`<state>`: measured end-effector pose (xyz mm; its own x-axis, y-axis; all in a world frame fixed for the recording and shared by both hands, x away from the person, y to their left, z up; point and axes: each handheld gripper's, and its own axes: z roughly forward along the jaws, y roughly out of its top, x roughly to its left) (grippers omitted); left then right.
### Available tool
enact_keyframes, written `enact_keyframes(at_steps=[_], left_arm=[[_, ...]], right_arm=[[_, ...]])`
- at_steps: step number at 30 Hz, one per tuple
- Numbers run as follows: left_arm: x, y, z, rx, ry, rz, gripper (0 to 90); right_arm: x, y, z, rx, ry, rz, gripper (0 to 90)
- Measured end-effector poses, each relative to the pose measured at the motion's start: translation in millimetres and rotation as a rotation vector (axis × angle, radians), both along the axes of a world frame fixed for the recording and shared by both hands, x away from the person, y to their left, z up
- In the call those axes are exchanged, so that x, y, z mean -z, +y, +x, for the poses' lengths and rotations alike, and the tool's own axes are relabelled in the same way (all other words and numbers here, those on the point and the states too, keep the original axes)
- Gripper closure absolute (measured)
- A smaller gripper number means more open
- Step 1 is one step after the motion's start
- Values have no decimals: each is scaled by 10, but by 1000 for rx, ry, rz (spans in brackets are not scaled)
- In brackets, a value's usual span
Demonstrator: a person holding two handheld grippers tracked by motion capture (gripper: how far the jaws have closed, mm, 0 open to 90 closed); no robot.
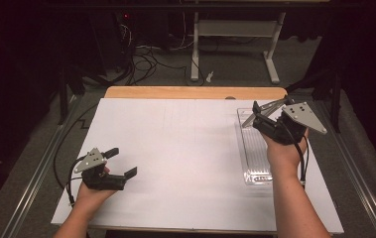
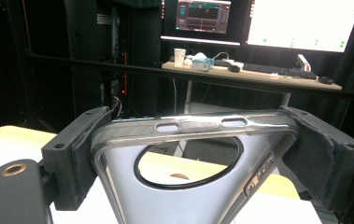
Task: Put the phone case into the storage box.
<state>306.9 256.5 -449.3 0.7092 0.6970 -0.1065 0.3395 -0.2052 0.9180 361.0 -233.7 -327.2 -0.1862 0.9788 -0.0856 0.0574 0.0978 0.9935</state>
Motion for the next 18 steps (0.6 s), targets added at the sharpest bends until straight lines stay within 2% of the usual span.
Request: enact_keyframes(at_steps=[18], left_arm=[[-5, 17, -2, -3, -3, -12, 2]], right_arm=[[-20, 49, 327, 53, 79, -18, 138]])
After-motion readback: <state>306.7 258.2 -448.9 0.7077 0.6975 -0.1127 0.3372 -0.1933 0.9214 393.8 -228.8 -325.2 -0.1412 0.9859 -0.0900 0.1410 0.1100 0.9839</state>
